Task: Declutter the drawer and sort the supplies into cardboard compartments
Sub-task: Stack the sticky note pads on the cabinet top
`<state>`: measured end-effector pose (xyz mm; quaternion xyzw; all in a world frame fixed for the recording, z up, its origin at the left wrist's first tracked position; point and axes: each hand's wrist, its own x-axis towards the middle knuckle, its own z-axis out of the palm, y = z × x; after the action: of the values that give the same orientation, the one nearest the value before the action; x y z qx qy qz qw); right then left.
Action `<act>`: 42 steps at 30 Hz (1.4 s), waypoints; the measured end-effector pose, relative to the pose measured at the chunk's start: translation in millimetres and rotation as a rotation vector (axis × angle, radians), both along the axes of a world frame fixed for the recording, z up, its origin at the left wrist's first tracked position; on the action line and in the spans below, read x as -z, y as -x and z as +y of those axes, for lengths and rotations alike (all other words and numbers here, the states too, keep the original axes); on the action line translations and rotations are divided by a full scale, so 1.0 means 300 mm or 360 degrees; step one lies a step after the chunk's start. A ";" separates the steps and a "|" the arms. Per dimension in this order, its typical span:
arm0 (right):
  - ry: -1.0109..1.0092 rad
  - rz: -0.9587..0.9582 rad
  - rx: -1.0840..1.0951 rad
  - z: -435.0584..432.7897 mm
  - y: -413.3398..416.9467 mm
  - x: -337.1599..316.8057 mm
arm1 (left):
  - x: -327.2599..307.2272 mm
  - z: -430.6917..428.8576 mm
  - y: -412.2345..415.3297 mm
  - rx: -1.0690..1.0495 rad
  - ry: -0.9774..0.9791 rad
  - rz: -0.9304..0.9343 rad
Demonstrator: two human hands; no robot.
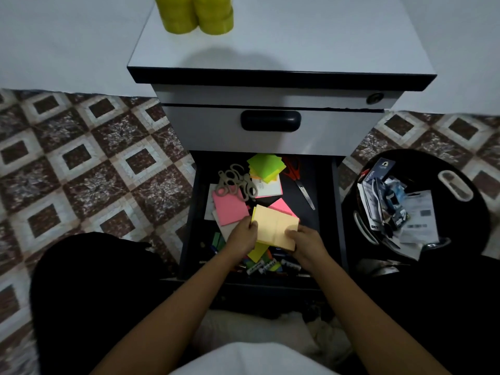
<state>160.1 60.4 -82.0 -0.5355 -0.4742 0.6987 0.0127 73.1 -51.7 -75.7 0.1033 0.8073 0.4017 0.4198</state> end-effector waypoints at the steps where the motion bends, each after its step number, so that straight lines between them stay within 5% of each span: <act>1: 0.0014 -0.0016 0.0006 0.015 -0.007 0.001 | 0.011 -0.005 0.008 0.0091 0.0035 0.0070; 8: -0.0222 -0.0050 0.0149 0.089 -0.027 0.021 | 0.091 -0.060 0.154 -0.0071 0.0499 0.0604; 21: -0.0275 -0.0148 0.0136 0.080 -0.024 0.053 | 0.129 0.004 0.158 -0.0399 0.0808 0.0505; 31: -0.0327 -0.0162 0.0084 0.075 -0.022 0.047 | 0.158 -0.003 0.205 -0.0745 0.0526 0.0237; 37: -0.0327 -0.0121 0.0075 0.071 -0.030 0.020 | 0.150 0.026 0.226 -0.1197 -0.0127 -0.0278; 42: -0.0571 -0.0008 -0.0070 0.070 -0.022 -0.060 | 0.079 -0.014 0.197 -0.1004 -0.0061 -0.0150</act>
<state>166.7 81.3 -64.0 -0.5160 -0.6029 0.6015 0.0917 13.9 -55.9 -99.5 -0.1632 0.7715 0.5314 0.3095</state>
